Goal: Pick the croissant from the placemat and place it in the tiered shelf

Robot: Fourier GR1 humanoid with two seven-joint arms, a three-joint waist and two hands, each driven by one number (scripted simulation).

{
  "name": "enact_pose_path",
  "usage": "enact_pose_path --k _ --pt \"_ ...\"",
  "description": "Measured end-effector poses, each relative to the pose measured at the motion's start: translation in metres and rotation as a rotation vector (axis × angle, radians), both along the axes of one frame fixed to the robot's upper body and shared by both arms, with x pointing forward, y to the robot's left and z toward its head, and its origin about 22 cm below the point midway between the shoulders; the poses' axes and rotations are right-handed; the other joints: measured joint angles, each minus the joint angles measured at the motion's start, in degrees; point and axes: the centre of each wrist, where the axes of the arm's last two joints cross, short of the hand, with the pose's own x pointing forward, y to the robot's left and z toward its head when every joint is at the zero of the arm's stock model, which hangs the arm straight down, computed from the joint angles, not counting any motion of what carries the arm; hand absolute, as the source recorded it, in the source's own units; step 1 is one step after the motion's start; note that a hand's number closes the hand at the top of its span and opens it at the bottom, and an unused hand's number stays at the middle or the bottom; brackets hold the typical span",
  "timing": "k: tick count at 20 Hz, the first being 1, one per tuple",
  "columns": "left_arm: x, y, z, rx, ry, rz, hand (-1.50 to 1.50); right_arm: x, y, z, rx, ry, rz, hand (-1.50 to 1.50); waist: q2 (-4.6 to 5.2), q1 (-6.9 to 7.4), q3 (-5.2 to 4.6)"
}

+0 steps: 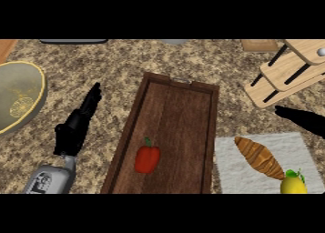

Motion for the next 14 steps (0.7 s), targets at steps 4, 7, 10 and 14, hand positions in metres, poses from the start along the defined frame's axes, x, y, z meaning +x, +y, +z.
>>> enact_pose_path --k 4,7,10,14 --pt "0.005 0.0 0.0 0.0 -0.004 -0.002 0.0 0.0 0.001 -0.01 -0.004 0.006 -0.009 -1.5 0.04 0.07 0.01" --pt "0.006 -0.005 0.001 -0.001 -0.001 -0.002 0.0 -0.008 0.008 -0.015 -0.008 0.008 -0.009 -1.5 0.03 0.04 0.0" --pt "0.005 0.0 0.002 0.0 0.002 -0.002 0.0 -0.01 0.014 -0.019 -0.015 0.015 -0.015 -1.5 0.04 0.09 0.01" --pt "0.006 -0.003 -0.003 0.0 0.0 -0.004 0.0 -0.006 0.015 -0.023 -0.026 0.018 -0.027 -1.5 0.06 0.11 0.0"
